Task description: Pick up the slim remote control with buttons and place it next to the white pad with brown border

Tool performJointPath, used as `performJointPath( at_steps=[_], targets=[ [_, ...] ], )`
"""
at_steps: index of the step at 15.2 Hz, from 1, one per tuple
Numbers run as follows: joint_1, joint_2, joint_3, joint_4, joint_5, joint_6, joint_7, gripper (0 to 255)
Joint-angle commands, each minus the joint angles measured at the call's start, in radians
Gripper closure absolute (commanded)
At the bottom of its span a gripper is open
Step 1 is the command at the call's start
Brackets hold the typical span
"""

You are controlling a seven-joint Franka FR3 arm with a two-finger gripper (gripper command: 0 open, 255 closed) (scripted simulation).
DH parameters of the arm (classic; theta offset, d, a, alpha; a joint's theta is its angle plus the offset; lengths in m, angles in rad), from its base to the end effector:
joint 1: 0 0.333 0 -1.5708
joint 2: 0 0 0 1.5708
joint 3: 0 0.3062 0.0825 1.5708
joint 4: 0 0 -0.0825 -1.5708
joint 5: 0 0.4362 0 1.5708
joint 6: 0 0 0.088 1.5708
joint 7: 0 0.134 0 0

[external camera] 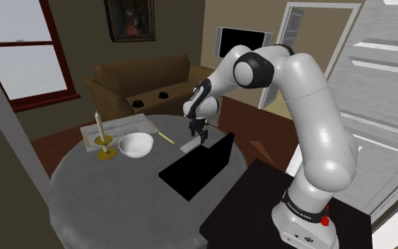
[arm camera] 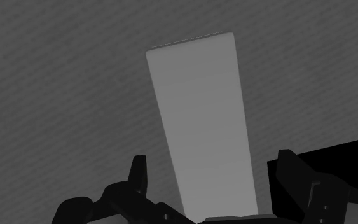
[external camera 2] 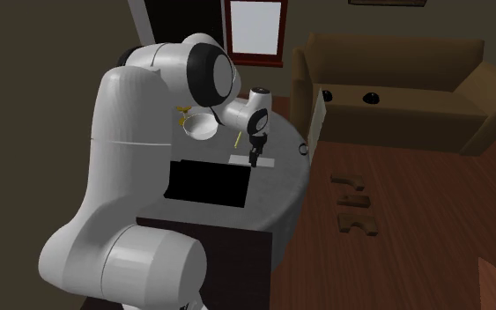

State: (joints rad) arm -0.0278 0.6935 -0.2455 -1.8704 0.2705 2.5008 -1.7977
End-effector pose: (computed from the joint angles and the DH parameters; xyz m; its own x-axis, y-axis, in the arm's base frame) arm 0.6264 -0.1788 0.0688 0.2132 0.9770 0.0046 0.9766 -0.2130 -0.0301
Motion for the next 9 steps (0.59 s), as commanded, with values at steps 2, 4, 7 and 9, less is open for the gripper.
performJointPath(
  at_steps=[2,4,7,9],
  targets=[
    [0.002,0.017,0.004,-0.003,0.001,0.033,0.002,255],
    [0.005,0.015,0.005,-0.008,0.001,0.036,0.004,255],
    [0.007,0.017,0.005,-0.003,0.000,0.033,0.007,255],
    [0.005,0.011,0.001,-0.015,0.003,0.038,-0.002,255]
  ],
)
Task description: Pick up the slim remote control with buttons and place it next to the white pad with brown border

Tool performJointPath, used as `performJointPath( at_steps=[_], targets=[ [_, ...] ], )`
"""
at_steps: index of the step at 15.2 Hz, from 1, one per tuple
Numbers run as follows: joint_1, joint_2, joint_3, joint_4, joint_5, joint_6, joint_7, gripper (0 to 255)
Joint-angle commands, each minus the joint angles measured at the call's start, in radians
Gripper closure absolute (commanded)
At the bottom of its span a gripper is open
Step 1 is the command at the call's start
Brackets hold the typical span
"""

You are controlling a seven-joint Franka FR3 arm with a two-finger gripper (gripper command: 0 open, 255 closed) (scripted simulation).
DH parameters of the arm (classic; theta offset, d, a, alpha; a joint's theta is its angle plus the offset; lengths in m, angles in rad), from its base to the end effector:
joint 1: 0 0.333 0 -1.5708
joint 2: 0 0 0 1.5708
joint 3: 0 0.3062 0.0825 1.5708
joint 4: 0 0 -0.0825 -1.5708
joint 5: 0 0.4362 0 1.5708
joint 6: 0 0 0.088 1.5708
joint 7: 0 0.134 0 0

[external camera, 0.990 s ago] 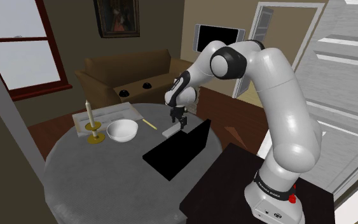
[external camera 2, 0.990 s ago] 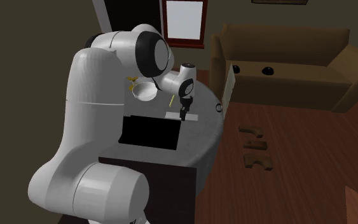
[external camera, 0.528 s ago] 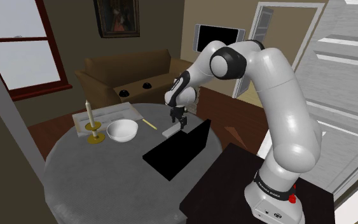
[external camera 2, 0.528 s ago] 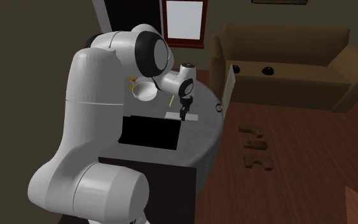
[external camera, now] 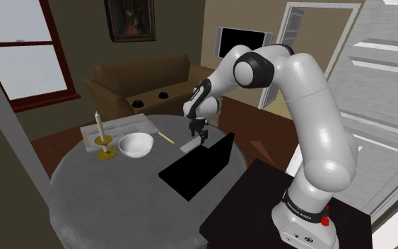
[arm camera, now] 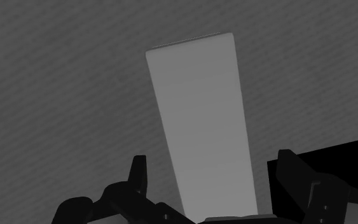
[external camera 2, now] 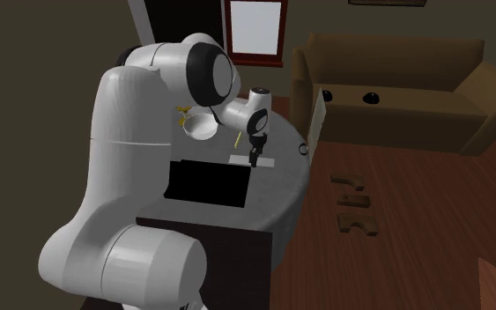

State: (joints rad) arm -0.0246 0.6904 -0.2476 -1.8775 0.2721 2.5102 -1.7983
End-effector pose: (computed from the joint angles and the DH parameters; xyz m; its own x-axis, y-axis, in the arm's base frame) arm 0.6254 -0.1784 0.0690 0.2134 0.9770 0.0027 0.9767 -0.2133 -0.0245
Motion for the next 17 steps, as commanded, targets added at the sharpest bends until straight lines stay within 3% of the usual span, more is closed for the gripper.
performJointPath(
  at_steps=[1,17],
  targets=[
    [0.005,0.002,-0.001,-0.011,-0.001,0.021,0.001,255],
    [0.058,-0.157,-0.045,-0.042,-0.057,-0.106,0.057,255]
  ],
)
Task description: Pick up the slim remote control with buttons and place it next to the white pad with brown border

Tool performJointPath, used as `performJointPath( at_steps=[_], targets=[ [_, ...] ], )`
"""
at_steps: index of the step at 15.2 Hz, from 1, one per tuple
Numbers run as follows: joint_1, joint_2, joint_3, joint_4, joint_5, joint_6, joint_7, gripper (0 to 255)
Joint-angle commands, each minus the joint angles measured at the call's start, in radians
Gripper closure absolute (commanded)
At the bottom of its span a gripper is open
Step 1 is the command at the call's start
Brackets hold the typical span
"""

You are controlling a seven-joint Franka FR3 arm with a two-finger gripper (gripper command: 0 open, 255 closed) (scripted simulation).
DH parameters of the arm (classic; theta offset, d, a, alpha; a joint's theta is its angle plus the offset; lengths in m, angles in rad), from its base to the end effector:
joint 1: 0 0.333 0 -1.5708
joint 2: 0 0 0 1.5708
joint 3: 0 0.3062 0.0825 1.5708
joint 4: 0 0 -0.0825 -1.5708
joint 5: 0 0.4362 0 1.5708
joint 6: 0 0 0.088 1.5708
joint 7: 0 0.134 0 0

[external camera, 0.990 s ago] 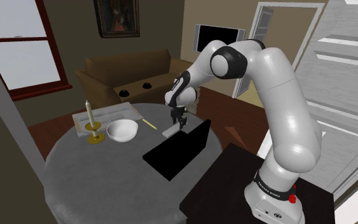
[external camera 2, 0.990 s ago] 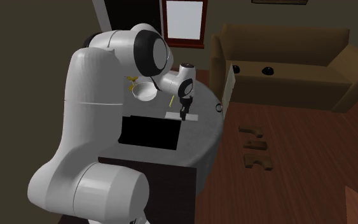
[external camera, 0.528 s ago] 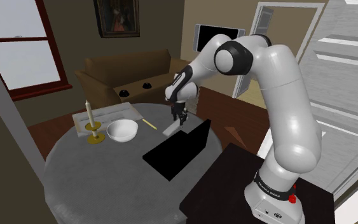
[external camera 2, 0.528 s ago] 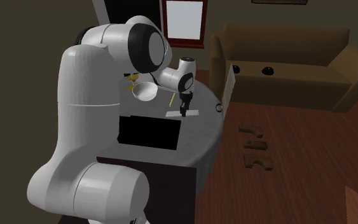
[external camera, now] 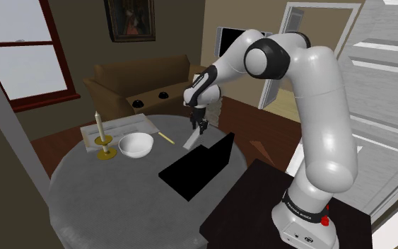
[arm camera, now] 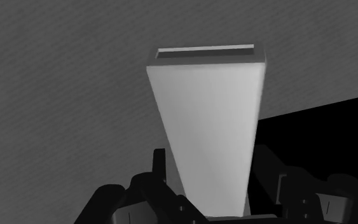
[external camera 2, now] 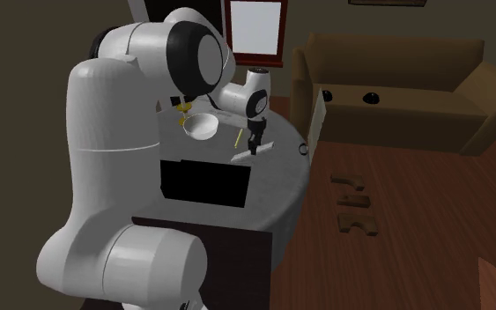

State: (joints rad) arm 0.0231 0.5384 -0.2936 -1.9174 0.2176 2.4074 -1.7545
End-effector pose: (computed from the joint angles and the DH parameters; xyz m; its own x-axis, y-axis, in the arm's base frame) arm 0.6309 -0.1719 0.1442 0.2108 0.9775 -0.0034 0.9774 -0.2108 -0.0174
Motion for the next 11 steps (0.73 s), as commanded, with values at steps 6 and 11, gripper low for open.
performJointPath(
  at_steps=[6,11],
  targets=[
    [0.116,-0.003,0.023,0.008,-0.016,-0.007,0.148,255],
    [0.197,0.018,0.042,0.050,-0.025,-0.025,0.258,255]
  ],
)
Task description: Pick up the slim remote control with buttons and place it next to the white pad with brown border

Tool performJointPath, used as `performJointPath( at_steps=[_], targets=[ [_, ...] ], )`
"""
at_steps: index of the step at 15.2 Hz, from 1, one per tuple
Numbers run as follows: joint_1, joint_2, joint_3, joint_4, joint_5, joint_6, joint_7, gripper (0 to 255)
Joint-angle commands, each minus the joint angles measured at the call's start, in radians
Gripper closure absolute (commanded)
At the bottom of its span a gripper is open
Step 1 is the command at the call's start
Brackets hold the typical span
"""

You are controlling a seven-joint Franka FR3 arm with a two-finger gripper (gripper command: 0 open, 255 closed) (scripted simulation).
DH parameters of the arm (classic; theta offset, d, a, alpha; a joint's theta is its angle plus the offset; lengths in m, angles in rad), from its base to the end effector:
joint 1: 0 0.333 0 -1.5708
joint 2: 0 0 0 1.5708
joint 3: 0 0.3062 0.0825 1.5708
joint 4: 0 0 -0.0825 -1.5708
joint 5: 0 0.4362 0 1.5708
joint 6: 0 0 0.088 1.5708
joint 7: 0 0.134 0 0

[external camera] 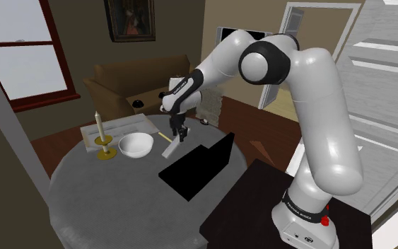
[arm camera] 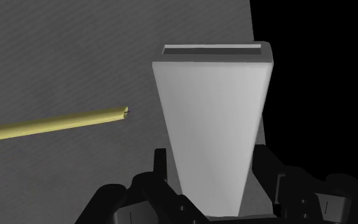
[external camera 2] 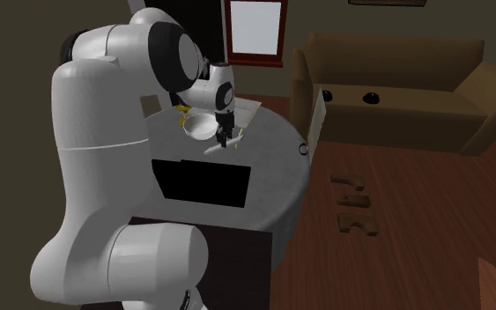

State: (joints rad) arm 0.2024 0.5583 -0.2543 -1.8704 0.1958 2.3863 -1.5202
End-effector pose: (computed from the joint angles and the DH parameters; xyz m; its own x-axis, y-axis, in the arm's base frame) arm 0.6650 -0.0293 0.1464 0.2094 0.9778 -0.0034 0.9777 -0.2095 -0.0177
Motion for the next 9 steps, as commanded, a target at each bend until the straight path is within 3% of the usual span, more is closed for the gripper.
performJointPath(
  at_steps=[1,9],
  targets=[
    [0.034,0.004,0.007,0.015,-0.004,-0.009,0.046,255],
    [0.149,0.081,0.037,0.155,-0.015,-0.069,0.212,255]
  ],
)
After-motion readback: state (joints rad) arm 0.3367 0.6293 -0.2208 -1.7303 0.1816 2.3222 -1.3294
